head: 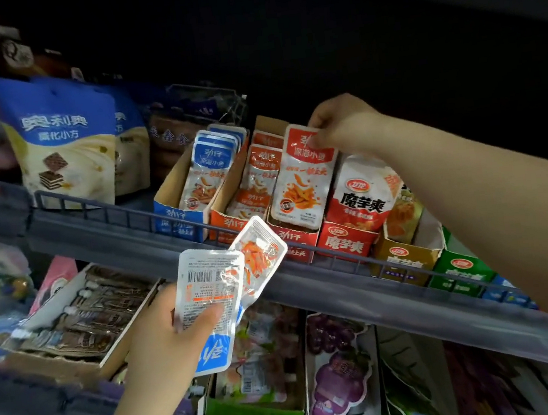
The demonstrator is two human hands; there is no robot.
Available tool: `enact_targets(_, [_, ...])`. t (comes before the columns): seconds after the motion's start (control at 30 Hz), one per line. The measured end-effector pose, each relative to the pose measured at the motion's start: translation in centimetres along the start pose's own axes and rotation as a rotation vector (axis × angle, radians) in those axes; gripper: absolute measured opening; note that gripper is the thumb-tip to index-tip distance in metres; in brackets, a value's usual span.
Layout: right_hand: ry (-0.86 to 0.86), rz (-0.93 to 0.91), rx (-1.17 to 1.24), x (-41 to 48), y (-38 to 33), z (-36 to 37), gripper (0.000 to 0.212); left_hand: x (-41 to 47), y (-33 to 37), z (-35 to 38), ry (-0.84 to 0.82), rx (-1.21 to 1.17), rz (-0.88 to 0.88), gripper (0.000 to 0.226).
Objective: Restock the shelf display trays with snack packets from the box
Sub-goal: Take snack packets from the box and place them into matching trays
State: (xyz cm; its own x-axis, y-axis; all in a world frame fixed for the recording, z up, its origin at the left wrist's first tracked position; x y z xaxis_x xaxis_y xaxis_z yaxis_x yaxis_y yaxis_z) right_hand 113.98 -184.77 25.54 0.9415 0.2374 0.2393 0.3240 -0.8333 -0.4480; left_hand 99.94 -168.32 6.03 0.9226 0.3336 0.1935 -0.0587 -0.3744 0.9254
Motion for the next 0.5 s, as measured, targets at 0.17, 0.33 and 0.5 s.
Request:
enact_targets(0.17, [-0.048,0.001,-0.100,0.8,0.7,1.1,0.010,0.2,-0.2,0.1,-0.006,-0.010,0.005,0.023])
enact_targets(0.33, [-0.200,0.008,-0.202,0.9,0.3,2.0,0.012,0.3,0.0,0.6,-0.020,-0.014,0.013,0.026])
enact_targets(0.5, [-0.154,0.022,-0.311,1.3,0.4,2.4,0.010,0.3,0.1,0.9,-0.029,-0.037,0.013,0.029])
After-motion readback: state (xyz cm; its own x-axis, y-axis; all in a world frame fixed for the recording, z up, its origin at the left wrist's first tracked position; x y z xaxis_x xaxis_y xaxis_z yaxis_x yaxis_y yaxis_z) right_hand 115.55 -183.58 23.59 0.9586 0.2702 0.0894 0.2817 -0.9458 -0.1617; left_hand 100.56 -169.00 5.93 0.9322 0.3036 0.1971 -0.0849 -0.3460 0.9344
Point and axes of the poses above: each hand's wrist, its own x-axis towards the middle knuckle, its own z-axis out of the palm, y = z × x, the point moved 3 cm from there along x, towards the middle knuckle, and after that the axes turned 8 degrees about x, right-handed, at the moved point
